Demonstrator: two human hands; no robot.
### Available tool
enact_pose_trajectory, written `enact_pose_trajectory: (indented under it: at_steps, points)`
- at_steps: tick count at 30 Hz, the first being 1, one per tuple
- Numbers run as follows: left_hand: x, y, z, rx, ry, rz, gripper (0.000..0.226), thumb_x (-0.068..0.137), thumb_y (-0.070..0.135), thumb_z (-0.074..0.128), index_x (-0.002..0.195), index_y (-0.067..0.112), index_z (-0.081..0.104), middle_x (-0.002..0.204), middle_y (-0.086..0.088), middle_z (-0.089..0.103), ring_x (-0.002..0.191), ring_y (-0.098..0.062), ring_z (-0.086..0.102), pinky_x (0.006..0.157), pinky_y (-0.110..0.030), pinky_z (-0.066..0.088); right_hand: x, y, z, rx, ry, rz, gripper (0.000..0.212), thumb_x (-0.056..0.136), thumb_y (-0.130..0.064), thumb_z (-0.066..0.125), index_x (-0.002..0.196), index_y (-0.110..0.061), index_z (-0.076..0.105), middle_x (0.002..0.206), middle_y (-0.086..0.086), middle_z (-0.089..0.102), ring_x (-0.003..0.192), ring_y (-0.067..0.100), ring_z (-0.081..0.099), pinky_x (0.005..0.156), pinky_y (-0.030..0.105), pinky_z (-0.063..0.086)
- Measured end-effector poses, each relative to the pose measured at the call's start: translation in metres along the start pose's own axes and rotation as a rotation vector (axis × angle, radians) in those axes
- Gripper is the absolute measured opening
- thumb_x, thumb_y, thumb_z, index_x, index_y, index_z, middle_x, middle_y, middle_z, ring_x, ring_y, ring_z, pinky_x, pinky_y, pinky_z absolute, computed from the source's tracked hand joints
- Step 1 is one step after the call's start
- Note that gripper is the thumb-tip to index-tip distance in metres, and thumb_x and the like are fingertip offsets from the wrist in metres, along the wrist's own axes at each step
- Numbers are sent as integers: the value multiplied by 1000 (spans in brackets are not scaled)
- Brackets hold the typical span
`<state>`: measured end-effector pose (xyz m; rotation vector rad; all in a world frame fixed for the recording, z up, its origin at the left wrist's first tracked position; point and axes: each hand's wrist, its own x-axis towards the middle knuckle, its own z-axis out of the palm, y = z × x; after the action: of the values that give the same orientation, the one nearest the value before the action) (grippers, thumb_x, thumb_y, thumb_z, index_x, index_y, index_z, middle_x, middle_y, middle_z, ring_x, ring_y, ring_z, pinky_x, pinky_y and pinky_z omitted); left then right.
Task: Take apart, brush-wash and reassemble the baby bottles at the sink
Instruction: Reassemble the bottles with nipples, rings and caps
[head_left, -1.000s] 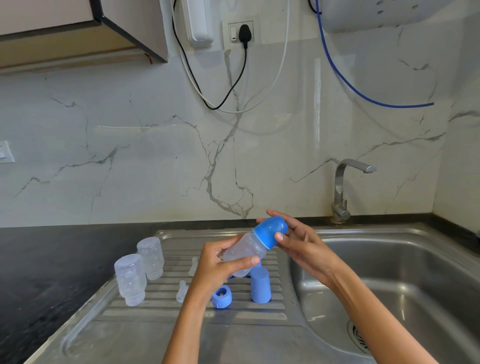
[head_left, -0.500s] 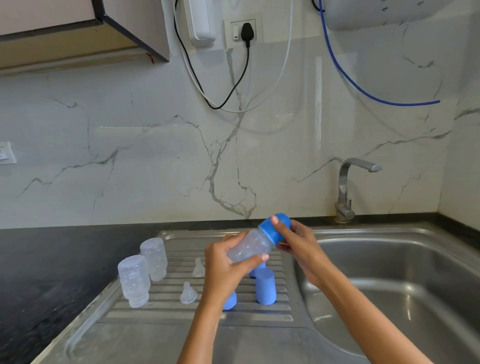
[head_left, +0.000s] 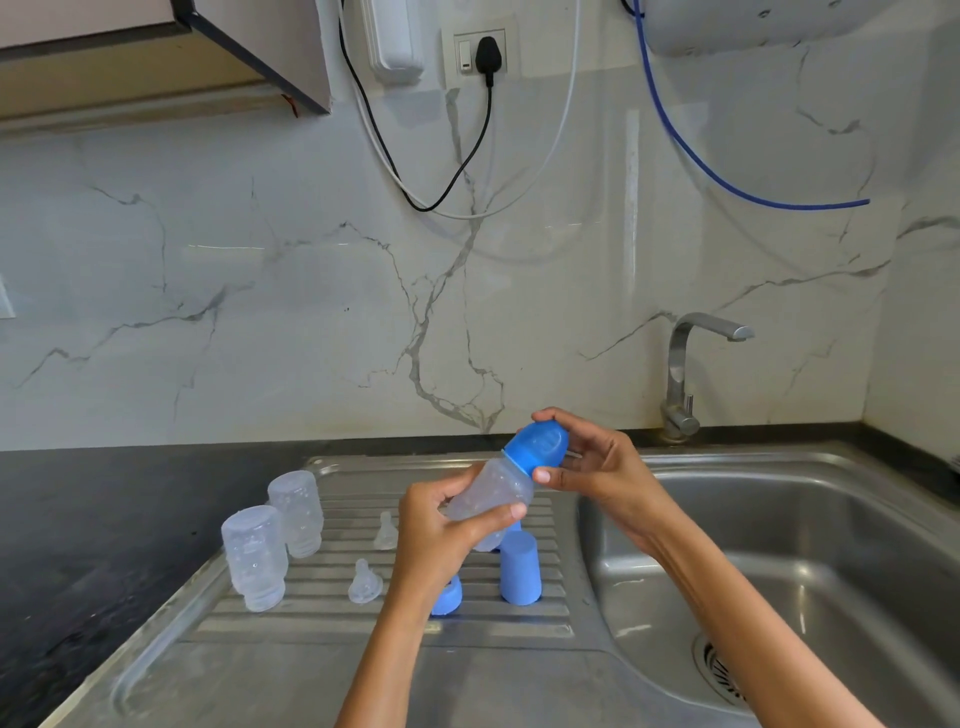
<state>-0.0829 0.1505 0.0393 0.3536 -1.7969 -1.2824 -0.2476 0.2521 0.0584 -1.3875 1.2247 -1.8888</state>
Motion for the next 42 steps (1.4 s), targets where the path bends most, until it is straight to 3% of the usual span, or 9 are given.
enact_pose_trajectory:
  at_steps: [6, 13, 17, 20, 22, 24, 30, 37, 42]
  points:
    - [-2, -4, 3, 99, 20, 134, 30, 52, 37, 87, 80, 38, 75, 87, 4, 72, 80, -10, 66, 69, -21, 51, 0, -13, -8, -138, -61, 19, 54, 62, 2, 84, 111, -6, 66, 105, 5, 70, 93, 17, 67, 78, 25, 55]
    - [1, -8, 5, 139, 29, 188, 34, 55, 37, 84, 85, 23, 76, 83, 2, 71, 74, -11, 64, 64, -18, 49, 7, -13, -11, -289, -76, 27, 49, 63, -17, 82, 110, -15, 68, 102, -1, 72, 95, 14, 65, 83, 23, 52]
    - [2, 2, 11, -45, 40, 60, 34, 60, 36, 85, 89, 21, 75, 83, -6, 73, 74, -13, 63, 65, -26, 51, 3, -6, 4, -29, 98, 3, 64, 74, -21, 80, 132, -26, 53, 106, 11, 73, 99, 21, 70, 88, 28, 55]
    - [5, -3, 8, -159, 108, -72, 44, 60, 48, 83, 84, 13, 73, 78, -11, 68, 69, -22, 52, 62, -33, 40, 0, -2, 13, 77, 309, 91, 46, 84, -35, 68, 126, -20, 55, 104, 7, 74, 94, 20, 72, 83, 32, 55]
    - [7, -9, 1, -211, 147, -145, 55, 59, 59, 75, 84, 9, 72, 78, -15, 65, 72, -23, 50, 67, -37, 36, -2, 5, 13, -12, 419, 141, 28, 92, -29, 62, 113, -12, 62, 100, 6, 75, 82, 15, 73, 71, 27, 54]
    - [10, -9, -5, -260, 189, -203, 53, 59, 60, 74, 84, 14, 74, 87, -14, 71, 82, -22, 60, 76, -35, 43, -4, 13, 12, -126, 474, 150, 16, 96, -22, 59, 103, -9, 66, 95, 7, 75, 73, 12, 72, 64, 24, 52]
    - [14, 10, -28, -375, 195, -208, 33, 72, 34, 77, 97, 12, 72, 103, -10, 73, 102, -21, 66, 101, -40, 44, -1, 21, 38, -385, 441, 71, 14, 96, -15, 58, 84, -15, 67, 85, 0, 73, 67, 5, 70, 63, 23, 51]
    - [13, 40, -120, -236, 344, -113, 35, 79, 18, 73, 107, -2, 64, 101, -13, 73, 92, -24, 69, 86, -38, 52, 28, 39, 146, -296, 390, 50, 17, 93, -13, 59, 77, -14, 67, 76, -3, 71, 65, 12, 71, 67, 34, 52]
    - [2, 37, -191, -46, 412, -114, 24, 82, 17, 72, 101, 2, 70, 97, -6, 74, 87, -8, 69, 69, -12, 51, 33, 61, 208, -252, 420, 78, 13, 94, -16, 56, 88, -13, 68, 79, -4, 70, 68, 11, 70, 67, 36, 53]
